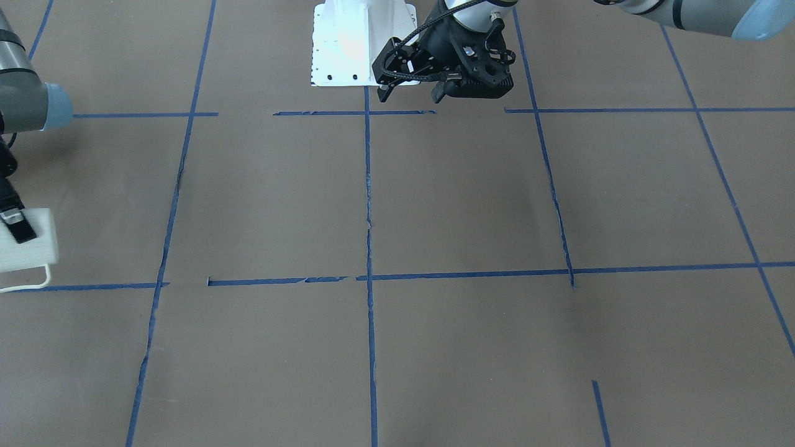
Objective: Left arm hands cup to right arm to dump lemon
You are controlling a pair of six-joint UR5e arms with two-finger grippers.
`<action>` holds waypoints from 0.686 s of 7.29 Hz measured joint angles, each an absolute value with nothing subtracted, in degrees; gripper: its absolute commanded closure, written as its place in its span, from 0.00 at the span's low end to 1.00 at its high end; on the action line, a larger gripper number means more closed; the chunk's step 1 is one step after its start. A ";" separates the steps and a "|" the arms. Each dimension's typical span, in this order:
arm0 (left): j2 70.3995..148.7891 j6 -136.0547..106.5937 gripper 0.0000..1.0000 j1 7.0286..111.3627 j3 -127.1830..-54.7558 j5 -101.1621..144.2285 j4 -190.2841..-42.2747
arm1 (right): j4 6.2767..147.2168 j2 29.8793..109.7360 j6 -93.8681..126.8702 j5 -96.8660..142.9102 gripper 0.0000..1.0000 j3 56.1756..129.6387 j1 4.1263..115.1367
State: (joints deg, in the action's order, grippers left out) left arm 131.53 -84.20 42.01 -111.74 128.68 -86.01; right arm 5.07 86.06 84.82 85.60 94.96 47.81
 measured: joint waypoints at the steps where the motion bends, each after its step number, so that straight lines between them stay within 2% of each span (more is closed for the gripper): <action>1: 131.66 -84.15 0.00 42.00 -111.40 128.39 -86.06 | 12.87 84.59 76.16 78.49 0.46 99.84 41.59; 3: 132.20 -84.13 0.00 41.94 -110.58 127.89 -86.12 | 28.66 78.43 64.08 60.83 0.46 105.39 27.49; 5: 134.60 -84.67 0.00 41.81 -108.49 127.29 -85.69 | 40.62 71.27 57.85 47.13 0.45 106.03 16.01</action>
